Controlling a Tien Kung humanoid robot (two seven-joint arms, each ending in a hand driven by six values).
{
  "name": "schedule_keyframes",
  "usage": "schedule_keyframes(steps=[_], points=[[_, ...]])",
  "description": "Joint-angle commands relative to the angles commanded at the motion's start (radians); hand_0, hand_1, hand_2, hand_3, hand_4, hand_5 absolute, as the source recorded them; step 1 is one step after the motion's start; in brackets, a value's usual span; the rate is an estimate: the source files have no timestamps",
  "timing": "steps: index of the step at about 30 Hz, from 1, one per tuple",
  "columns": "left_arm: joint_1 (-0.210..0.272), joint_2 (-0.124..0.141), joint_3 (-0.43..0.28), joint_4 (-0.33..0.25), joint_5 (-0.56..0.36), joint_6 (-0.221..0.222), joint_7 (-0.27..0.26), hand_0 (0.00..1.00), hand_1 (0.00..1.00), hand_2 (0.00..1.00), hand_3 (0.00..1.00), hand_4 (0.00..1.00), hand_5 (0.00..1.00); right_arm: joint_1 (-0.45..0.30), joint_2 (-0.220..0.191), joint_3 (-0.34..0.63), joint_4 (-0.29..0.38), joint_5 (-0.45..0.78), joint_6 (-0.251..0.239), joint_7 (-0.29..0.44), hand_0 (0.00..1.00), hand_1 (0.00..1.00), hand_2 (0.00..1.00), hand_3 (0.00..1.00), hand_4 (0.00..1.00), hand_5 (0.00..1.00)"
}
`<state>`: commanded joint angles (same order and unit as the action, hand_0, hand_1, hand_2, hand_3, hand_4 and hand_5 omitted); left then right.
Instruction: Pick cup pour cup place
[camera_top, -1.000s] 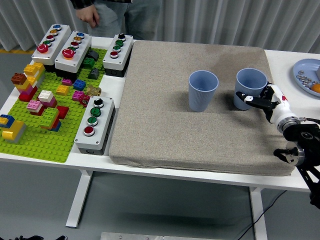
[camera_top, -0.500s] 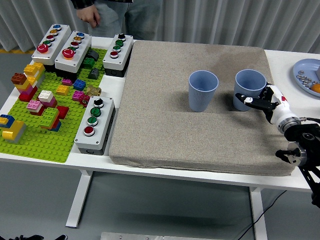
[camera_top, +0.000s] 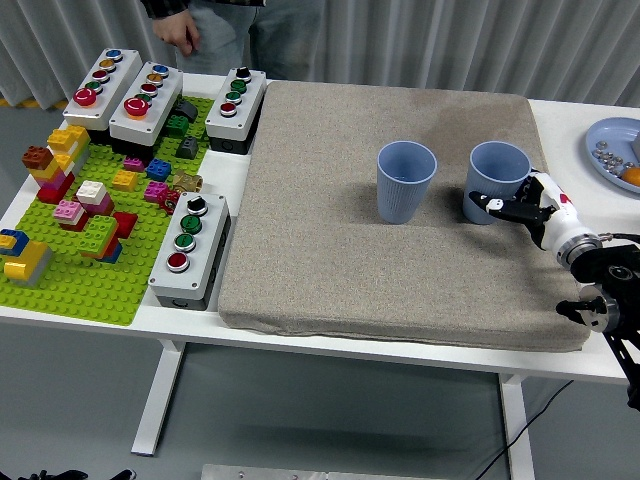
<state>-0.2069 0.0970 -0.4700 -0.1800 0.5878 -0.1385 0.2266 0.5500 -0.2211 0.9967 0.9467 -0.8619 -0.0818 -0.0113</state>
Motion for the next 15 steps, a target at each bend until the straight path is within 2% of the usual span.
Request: schedule_keyframes(steps=[15], points=[[0.003,0.0,-0.002,0.0,0.003,0.0,0.0,0.777,0.762,0.813,0.634,0.508,0.998,-0.01,-0.009,0.036,0.013,-0.063,0.042,-0.055,0.99,0.936,0.998,0.998,0.885,0.106]])
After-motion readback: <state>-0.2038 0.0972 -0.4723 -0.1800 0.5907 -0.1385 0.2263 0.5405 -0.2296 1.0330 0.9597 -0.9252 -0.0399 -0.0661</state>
